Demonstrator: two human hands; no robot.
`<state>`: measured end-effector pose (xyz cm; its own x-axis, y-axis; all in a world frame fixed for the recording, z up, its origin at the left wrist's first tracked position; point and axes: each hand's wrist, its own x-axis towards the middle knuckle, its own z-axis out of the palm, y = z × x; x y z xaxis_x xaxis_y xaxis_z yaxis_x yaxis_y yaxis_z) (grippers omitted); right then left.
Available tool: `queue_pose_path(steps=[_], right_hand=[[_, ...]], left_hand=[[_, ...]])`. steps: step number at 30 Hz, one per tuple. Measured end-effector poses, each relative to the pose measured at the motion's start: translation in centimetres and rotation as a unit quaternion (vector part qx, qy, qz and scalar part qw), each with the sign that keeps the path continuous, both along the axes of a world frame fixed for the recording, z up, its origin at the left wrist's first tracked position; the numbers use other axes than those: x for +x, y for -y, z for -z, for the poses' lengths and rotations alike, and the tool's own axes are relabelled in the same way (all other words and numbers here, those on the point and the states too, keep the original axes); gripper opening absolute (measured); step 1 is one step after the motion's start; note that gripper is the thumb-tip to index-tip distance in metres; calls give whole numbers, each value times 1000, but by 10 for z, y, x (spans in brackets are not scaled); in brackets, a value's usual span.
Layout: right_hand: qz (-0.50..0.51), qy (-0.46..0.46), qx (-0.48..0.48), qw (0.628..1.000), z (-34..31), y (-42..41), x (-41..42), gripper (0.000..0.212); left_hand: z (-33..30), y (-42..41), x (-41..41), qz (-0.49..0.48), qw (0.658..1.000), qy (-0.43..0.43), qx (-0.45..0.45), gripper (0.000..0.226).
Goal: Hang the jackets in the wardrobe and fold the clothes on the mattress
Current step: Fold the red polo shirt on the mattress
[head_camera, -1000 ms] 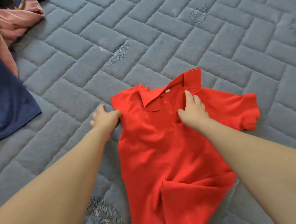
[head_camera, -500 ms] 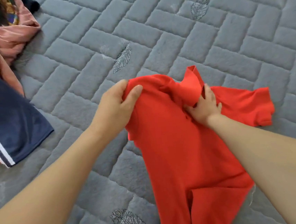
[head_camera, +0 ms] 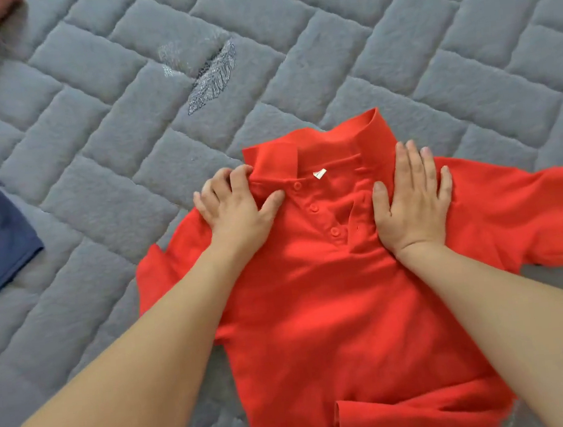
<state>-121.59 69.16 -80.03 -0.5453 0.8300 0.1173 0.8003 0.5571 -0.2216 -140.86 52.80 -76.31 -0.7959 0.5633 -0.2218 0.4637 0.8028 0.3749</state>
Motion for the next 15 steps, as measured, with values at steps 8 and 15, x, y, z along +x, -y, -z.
queue_pose_path(steps=[8,15], right_hand=[[-17,3,-2,1000,-4,0,0,63],[-30,-84,58,994,4,1,4,27]], left_hand=[[16,-16,15,18,983,-176,50,29],[19,-17,16,29,982,-183,18,30]])
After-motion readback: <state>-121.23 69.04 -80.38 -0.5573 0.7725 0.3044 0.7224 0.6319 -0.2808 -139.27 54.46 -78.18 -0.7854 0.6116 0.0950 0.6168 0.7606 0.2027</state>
